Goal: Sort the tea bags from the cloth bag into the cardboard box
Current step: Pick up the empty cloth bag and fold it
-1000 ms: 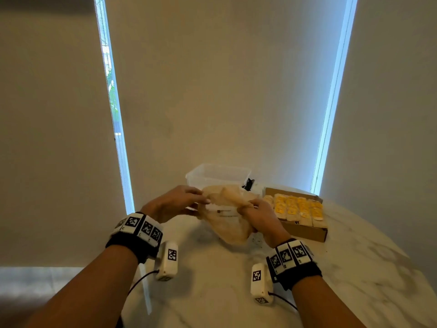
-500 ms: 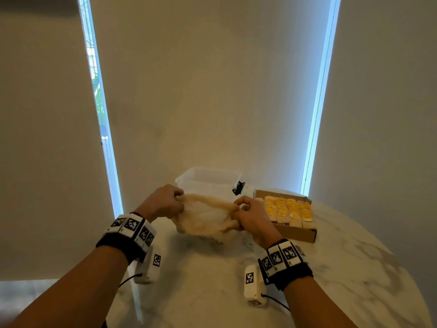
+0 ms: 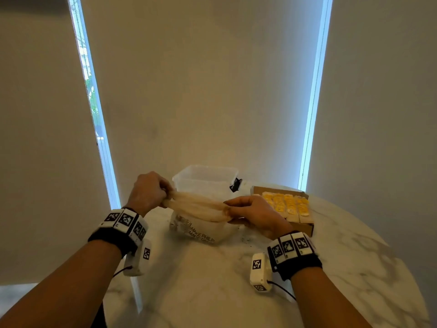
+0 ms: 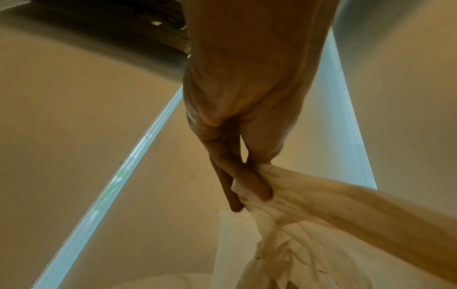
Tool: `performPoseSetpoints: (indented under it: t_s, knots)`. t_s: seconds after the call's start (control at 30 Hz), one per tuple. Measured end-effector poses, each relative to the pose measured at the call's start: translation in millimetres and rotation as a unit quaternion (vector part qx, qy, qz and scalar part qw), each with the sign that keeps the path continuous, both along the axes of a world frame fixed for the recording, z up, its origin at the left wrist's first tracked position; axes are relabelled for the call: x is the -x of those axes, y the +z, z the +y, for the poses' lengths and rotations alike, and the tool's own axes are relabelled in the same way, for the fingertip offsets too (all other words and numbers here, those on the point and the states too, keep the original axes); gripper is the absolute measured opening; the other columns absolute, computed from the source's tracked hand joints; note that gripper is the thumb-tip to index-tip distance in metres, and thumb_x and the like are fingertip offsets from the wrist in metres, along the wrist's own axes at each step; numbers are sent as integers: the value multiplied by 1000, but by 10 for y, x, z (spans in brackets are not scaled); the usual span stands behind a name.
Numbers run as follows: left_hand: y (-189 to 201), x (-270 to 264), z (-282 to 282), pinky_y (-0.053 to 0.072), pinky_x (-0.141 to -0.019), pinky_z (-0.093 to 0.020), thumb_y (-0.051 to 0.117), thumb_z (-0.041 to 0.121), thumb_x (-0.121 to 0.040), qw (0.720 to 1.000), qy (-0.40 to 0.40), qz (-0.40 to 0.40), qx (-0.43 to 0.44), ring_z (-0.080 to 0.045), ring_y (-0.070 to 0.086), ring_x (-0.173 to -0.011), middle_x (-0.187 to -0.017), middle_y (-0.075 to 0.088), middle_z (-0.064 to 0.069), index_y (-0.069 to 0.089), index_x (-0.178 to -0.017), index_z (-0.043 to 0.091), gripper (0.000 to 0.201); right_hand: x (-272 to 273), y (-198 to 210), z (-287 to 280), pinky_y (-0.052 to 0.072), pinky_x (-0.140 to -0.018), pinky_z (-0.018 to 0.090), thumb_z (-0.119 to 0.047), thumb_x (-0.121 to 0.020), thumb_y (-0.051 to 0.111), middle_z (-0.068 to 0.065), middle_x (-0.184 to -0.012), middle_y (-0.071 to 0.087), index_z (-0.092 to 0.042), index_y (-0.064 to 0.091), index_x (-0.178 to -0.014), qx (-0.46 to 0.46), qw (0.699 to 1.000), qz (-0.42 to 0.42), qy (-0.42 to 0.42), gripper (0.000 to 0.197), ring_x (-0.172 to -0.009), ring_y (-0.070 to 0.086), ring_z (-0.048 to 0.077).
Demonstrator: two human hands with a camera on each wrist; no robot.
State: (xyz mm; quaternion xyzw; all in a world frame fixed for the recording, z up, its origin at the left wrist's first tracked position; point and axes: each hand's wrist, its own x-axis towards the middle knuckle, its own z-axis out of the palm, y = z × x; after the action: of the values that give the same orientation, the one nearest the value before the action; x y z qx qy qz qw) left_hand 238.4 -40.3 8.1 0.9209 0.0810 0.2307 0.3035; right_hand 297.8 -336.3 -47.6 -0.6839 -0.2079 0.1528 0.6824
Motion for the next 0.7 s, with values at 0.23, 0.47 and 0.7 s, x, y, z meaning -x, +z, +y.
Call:
performPoseSetpoints:
  t_s: [0.23, 0.47, 0.7]
  knots:
    - [-15, -1, -214, 58, -54, -28, 78, 6, -84, 997, 44, 25, -56, -20, 67, -58, -77, 73, -7, 80, -92, 11, 10, -38, -122, 120, 64, -62, 28, -18, -97, 76, 10, -74, 77, -7, 77, -96, 158, 971, -97, -152, 11, -58, 74, 14]
    - [157, 131, -229, 59, -100, -47, 76, 27, -94, 891, -261, 216, 301, -33, 70, -118, -126, 73, -16, 73, -128, 9, 38, -106, -129, 109, 66, -72, 34, -26, -100, 74, 11, -102, 75, -10, 68, -109, 128, 980, -60, -143, 20, -84, 77, 22]
    - [206, 181, -81, 65, -77, -34, 86, 13, -85, 970, -177, 74, 148, -22, 77, -91, -99, 79, -8, 82, -102, 15, 17, -77, -36, -20, 57, -58, 33, -14, -94, 77, 10, -78, 72, -11, 72, -102, 106, 972, -58, -202, 10, -52, 61, 17]
